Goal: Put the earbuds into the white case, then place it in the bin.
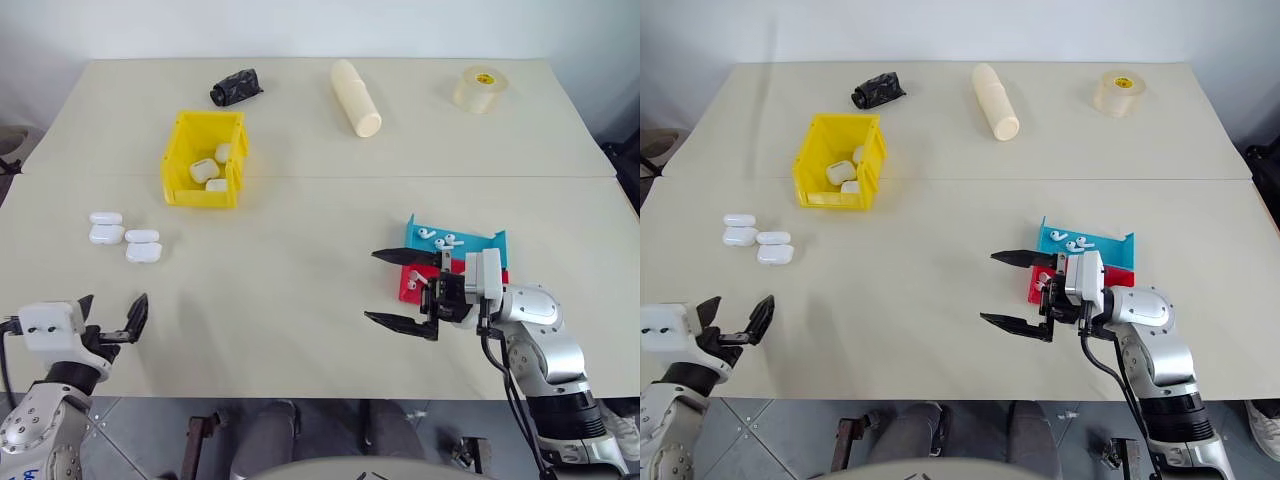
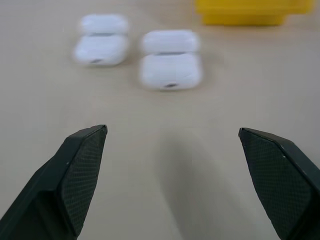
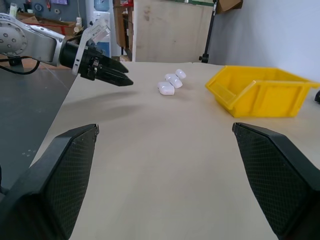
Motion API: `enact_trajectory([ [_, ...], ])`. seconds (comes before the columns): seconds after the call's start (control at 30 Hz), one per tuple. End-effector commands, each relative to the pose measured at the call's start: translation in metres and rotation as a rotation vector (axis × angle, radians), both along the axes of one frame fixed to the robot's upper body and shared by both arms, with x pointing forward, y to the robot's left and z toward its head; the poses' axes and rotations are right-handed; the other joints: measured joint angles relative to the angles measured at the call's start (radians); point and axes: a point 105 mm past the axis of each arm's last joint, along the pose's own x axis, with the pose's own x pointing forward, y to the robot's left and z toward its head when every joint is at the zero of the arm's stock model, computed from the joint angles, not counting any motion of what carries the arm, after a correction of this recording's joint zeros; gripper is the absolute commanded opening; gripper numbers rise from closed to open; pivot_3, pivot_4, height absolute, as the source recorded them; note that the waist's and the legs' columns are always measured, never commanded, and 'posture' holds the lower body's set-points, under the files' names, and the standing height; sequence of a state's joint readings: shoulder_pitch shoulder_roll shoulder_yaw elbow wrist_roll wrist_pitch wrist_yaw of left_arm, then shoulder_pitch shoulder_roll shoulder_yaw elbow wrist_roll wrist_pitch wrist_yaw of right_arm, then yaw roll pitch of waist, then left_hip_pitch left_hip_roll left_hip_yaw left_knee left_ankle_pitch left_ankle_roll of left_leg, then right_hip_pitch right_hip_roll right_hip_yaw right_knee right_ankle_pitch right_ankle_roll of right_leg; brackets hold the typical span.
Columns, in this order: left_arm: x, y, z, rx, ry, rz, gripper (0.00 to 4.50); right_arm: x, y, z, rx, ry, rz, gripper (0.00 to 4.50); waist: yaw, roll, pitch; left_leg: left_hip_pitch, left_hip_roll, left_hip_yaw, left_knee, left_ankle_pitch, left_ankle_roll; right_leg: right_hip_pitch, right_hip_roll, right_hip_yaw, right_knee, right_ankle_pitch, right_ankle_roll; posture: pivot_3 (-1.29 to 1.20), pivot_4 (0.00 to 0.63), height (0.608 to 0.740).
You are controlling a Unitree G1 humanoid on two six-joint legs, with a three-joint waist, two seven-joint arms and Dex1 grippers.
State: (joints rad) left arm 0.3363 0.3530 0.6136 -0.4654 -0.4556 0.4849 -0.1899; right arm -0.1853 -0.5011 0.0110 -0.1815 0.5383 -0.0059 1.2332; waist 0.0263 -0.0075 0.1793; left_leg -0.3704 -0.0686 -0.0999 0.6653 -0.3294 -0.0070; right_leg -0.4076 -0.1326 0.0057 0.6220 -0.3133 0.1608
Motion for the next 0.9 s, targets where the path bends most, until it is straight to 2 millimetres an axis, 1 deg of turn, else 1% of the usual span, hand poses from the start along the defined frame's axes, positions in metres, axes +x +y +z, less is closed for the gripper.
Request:
enact_trajectory([
  [0.03, 0.006, 0.001, 0.017, -0.026, -0.003, 0.011, 4.49, -0.005, 0.001, 0.005, -0.002, -0.020, 0.021, 4.50, -0.001, 0.000, 0.000, 0.000, 0.000, 0.000, 0.000, 0.000, 0.000, 0.000, 0.000, 0.000, 0.000, 0.000, 0.000, 0.00, 0.150, 0.740],
  [0.13, 0.025, -0.005, 0.031, -0.040, 0.046, -0.059, 4.49, -0.005, -0.001, 0.003, -0.013, 0.001, 0.027, 4.50, -0.001, 0.000, 0.000, 0.000, 0.000, 0.000, 0.000, 0.000, 0.000, -0.001, 0.001, 0.000, 0.001, 0.000, 0.000, 0.00, 0.150, 0.740],
  [0.3, 0.055, 0.004, 0.050, -0.014, 0.204, -0.063, 4.49, -0.004, 0.001, 0.003, -0.013, 0.009, 0.035, 4.50, -0.005, 0.000, 0.000, 0.001, 0.000, -0.001, -0.001, 0.000, -0.001, -0.001, 0.001, 0.000, 0.003, -0.001, -0.002, 0.00, 0.150, 0.740],
  [0.4, 0.069, 0.002, 0.056, -0.018, 0.321, -0.080, 4.49, -0.004, 0.002, 0.004, -0.010, 0.010, 0.038, 4.50, -0.012, 0.000, 0.000, 0.001, 0.000, 0.000, -0.001, 0.000, -0.001, -0.003, 0.001, 0.000, 0.004, -0.001, -0.002, 0.00, 0.150, 0.740],
  [0.5, 0.077, 0.002, 0.056, -0.019, 0.473, -0.071, 4.49, -0.005, 0.003, 0.004, -0.008, 0.007, 0.039, 4.50, -0.019, 0.000, 0.000, 0.000, 0.000, -0.001, -0.002, -0.001, -0.002, -0.003, 0.001, 0.000, 0.006, -0.001, -0.003, 0.00, 0.150, 0.740],
  [0.57, 0.078, 0.005, 0.055, -0.019, 0.551, -0.050, 4.49, -0.005, 0.004, 0.005, -0.007, 0.004, 0.038, 4.50, -0.026, 0.000, 0.000, 0.000, 0.000, -0.001, -0.002, -0.001, -0.002, -0.004, 0.001, 0.000, 0.006, -0.001, -0.003, 0.00, 0.150, 0.740],
  [0.73, 0.084, 0.010, 0.052, -0.035, 0.607, -0.019, 4.49, -0.007, 0.004, 0.005, 0.003, -0.002, 0.018, 4.50, -0.032, 0.000, 0.000, 0.000, 0.001, -0.001, -0.003, -0.001, -0.002, -0.004, 0.002, 0.000, 0.006, -0.001, -0.003, 0.00, 0.150, 0.740],
  [0.9, 0.090, 0.008, 0.047, -0.053, 0.636, -0.033, 4.49, -0.011, 0.005, 0.004, 0.010, 0.003, -0.001, 4.50, -0.027, 0.000, 0.000, 0.000, 0.001, -0.001, -0.002, -0.001, -0.002, -0.004, 0.002, 0.000, 0.006, -0.001, -0.003, 0.00, 0.150, 0.740],
])
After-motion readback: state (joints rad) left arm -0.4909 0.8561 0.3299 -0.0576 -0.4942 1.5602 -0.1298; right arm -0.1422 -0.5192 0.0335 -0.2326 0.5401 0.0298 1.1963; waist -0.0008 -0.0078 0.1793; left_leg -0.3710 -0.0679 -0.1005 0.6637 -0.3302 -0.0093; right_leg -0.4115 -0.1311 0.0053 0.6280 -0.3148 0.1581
